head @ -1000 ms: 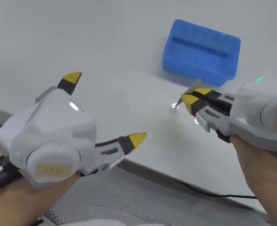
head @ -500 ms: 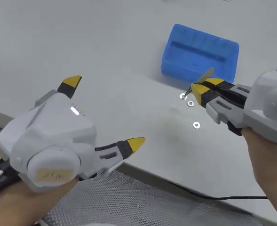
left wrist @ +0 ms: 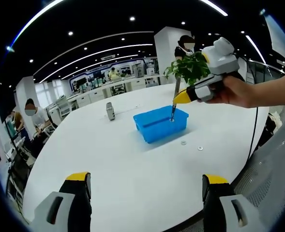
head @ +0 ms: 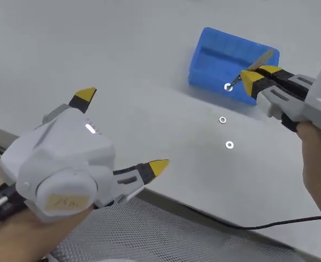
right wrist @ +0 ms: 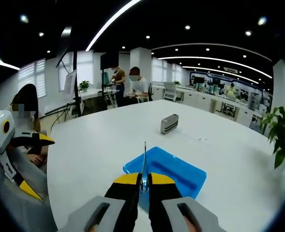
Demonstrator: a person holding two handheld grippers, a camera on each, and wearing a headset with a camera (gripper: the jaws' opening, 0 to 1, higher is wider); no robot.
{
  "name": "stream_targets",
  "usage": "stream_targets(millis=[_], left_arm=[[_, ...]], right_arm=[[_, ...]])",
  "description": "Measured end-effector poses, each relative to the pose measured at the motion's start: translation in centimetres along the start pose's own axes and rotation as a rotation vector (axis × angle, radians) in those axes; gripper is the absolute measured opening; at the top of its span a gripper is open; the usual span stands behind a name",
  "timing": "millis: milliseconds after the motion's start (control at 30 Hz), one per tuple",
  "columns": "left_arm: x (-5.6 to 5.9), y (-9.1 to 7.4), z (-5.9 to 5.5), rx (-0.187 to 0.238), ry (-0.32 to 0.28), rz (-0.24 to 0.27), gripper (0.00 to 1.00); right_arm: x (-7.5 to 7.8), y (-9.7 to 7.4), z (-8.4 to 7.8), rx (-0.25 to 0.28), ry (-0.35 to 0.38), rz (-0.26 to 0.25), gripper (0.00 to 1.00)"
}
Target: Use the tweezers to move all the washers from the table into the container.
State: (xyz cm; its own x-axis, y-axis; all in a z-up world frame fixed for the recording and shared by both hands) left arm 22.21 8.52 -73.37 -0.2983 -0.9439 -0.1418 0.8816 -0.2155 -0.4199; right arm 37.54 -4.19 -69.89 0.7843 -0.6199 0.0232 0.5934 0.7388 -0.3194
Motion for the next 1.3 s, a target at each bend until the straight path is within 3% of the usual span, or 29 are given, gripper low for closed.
stream_targets(millis=[267,500,733,1300], left_arm=[[0.0,0.0,-0.1,-0.008,0.003,0.0,0.98],[0.1,0.0,-0.2,-0.014,0.005,-0.004,0.97],[0.1,0.1,-0.3,-0.018,0.008,-0.004,0.97],[0.1,0.1,-0.6,-0.031,0.008,-0.007,0.96]], right_arm=[[1.4,1.2,0.3,0.012,-0.011,-0.038,0.02],[2.4,2.7,-1.3,-0.027,-0.034,-0.058,0.02],[2.4,3.7,-3.6,-0.088,-0.038,-0.037,0.03],[2.4,3.9,-5.3,-0.122,-0.035,-0.037,0.03]])
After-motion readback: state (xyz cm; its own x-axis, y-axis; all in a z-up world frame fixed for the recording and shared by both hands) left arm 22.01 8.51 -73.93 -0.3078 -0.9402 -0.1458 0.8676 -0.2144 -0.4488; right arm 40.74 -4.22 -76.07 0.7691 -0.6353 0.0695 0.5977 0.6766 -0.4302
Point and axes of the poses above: the centre of the closed fingertips' face, and the gripper's own axes: y roughly forward along the fingers, x roughly to its right, z roughly out of its top, the point moved 1 cm from there along -y, roughly backward along the fingers, and after that the axes turned 7 degrees about x, right-handed, at the moved point
